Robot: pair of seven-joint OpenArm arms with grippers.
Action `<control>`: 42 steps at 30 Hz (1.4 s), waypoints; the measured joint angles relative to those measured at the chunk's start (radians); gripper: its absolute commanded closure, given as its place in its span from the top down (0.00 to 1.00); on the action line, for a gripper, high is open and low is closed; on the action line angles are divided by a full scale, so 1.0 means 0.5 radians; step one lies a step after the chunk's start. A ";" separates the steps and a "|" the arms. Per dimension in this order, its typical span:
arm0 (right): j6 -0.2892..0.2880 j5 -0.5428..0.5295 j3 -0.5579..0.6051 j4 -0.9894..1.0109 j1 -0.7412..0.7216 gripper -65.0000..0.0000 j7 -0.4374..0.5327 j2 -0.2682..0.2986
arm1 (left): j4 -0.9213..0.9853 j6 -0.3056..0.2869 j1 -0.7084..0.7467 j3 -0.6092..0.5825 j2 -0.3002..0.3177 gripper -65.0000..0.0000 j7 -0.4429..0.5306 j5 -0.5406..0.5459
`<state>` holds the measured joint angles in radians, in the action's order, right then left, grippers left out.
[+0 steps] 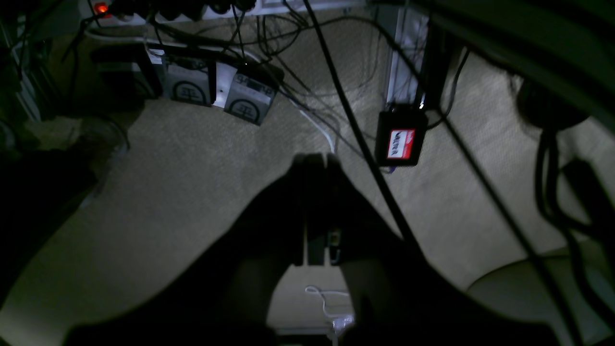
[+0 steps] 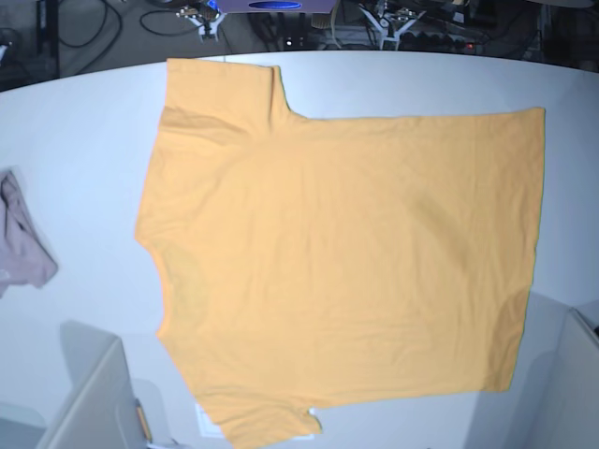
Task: Fold the T-shirt properly
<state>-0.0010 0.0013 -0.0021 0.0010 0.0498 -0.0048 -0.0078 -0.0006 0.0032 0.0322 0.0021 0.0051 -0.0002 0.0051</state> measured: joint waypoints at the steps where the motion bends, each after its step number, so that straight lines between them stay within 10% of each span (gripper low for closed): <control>1: 0.000 0.001 0.001 -0.009 0.002 0.53 0.011 -0.001 | 0.000 0.000 -0.002 0.000 0.000 0.01 -0.001 0.000; 7: 0.000 -0.001 0.000 -0.024 0.060 0.00 0.017 -0.001 | 0.000 0.001 0.002 0.000 -0.001 0.18 -0.002 0.002; 12: 0.000 0.000 0.000 -0.015 0.052 0.00 0.002 -0.001 | 0.000 0.001 0.006 0.001 -0.004 0.51 0.000 0.001; 19: 0.000 0.000 0.001 -0.024 0.047 0.00 0.020 -0.001 | 0.002 0.001 0.047 0.001 -0.004 0.00 -0.010 0.001; 42: 0.000 0.000 0.008 -0.024 0.047 0.00 0.026 0.005 | -0.008 0.000 0.060 -0.024 0.002 0.00 0.011 -0.009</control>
<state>-0.0010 0.0013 0.0021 -0.0113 0.0734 0.0082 -0.0055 -0.0044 0.0032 0.0620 -0.0101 0.0059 0.0051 0.0006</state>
